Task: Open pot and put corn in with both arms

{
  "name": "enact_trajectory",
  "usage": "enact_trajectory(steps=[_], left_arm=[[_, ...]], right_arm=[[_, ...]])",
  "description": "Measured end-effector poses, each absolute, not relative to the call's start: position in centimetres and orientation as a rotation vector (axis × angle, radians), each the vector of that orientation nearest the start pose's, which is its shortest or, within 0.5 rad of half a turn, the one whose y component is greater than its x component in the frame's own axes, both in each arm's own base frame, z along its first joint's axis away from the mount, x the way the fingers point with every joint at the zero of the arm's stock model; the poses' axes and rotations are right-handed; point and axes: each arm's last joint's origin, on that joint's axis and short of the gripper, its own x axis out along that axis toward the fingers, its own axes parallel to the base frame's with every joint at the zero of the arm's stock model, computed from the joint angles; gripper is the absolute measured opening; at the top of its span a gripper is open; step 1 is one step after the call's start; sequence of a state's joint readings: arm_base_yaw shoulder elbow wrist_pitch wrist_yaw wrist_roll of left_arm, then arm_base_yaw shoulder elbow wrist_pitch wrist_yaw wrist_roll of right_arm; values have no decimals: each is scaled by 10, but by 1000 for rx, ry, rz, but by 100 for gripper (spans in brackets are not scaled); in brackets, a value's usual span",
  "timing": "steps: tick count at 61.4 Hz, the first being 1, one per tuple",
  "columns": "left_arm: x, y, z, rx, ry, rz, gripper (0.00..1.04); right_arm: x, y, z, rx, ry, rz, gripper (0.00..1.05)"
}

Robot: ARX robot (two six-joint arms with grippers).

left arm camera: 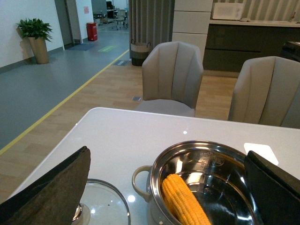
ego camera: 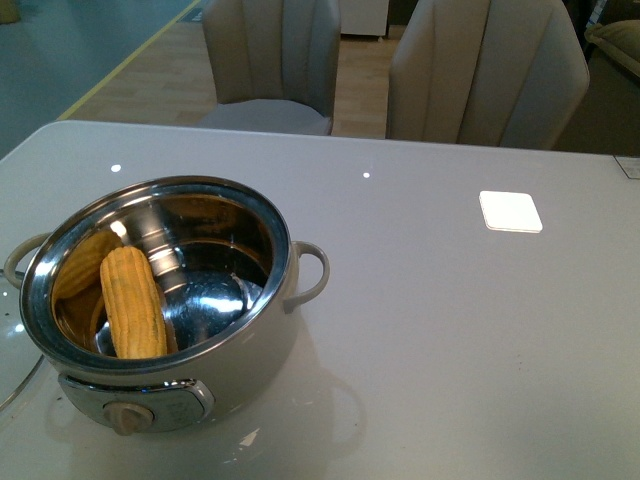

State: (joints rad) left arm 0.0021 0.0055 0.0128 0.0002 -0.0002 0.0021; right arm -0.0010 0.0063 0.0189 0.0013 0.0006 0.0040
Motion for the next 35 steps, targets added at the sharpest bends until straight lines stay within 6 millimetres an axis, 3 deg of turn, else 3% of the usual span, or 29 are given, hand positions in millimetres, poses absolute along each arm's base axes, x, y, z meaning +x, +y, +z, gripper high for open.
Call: enact_trajectory(steps=[12,35], left_arm=[[97,0,167,2,-7,2,98],[97,0,167,2,-7,2,98]], right_arm=[[97,0,170,4,-14,-1,97],[97,0,170,4,-14,-1,96]])
